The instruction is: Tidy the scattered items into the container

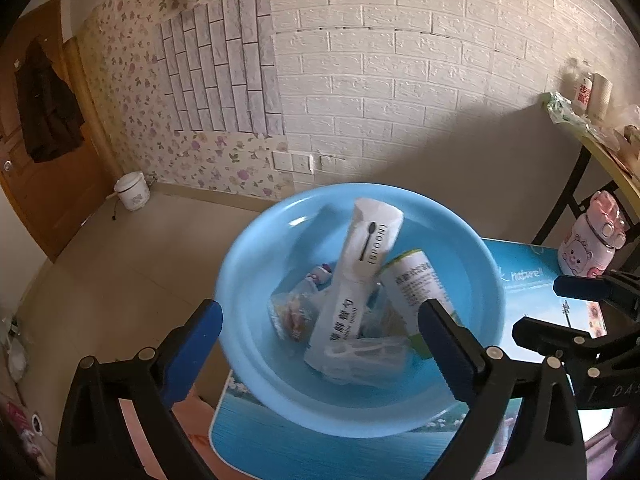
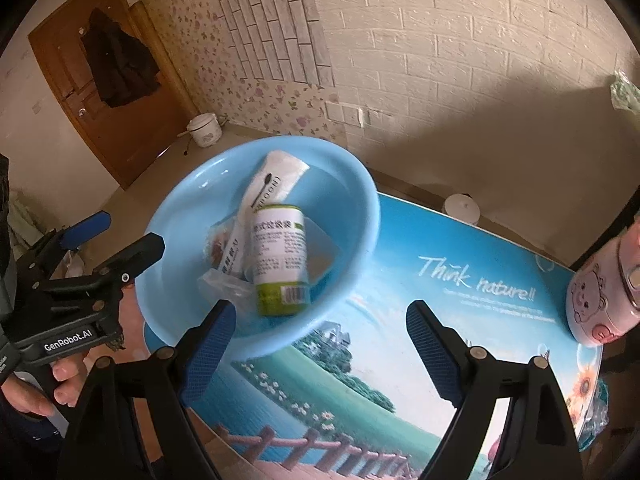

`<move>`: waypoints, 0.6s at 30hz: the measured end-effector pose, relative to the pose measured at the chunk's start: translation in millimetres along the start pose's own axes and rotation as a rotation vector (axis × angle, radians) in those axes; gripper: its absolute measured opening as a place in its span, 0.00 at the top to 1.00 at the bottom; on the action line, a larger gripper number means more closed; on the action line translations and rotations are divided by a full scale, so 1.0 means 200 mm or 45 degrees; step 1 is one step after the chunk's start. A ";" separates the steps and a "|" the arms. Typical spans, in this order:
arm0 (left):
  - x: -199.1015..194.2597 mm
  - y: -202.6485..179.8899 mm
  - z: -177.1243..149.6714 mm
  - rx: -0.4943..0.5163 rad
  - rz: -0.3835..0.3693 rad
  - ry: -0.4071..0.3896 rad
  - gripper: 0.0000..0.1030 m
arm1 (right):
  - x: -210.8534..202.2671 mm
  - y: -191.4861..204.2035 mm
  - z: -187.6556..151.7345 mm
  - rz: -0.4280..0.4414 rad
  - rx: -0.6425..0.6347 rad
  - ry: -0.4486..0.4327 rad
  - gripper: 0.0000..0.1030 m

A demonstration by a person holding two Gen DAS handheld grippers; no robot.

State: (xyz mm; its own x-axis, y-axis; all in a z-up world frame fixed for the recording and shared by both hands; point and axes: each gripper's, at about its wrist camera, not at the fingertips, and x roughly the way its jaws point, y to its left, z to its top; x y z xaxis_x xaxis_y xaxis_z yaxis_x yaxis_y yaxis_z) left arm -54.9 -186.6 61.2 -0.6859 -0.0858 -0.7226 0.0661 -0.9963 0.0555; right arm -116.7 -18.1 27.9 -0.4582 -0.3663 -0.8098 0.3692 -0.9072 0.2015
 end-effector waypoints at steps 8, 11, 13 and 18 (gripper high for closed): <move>-0.03 -0.11 0.00 0.048 -0.018 0.004 0.03 | -0.11 -0.06 -0.05 -0.025 0.044 -0.025 0.14; -0.03 -0.15 0.00 0.064 -0.023 0.007 0.03 | -0.14 -0.09 -0.08 -0.034 0.067 -0.026 0.14; -0.04 -0.20 0.00 0.080 -0.027 0.005 0.03 | -0.16 -0.12 -0.10 -0.041 0.081 -0.028 0.14; -0.04 -0.31 0.00 0.111 -0.050 0.012 0.03 | -0.20 -0.21 -0.13 -0.067 0.111 -0.031 0.14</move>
State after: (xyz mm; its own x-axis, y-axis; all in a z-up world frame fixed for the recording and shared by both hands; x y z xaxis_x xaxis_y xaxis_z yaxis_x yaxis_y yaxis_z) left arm -52.7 -125.0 63.3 -0.6801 -0.0466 -0.7317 -0.0245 -0.9960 0.0862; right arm -92.8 39.9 38.0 -0.4950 -0.3216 -0.8072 0.2727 -0.9395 0.2071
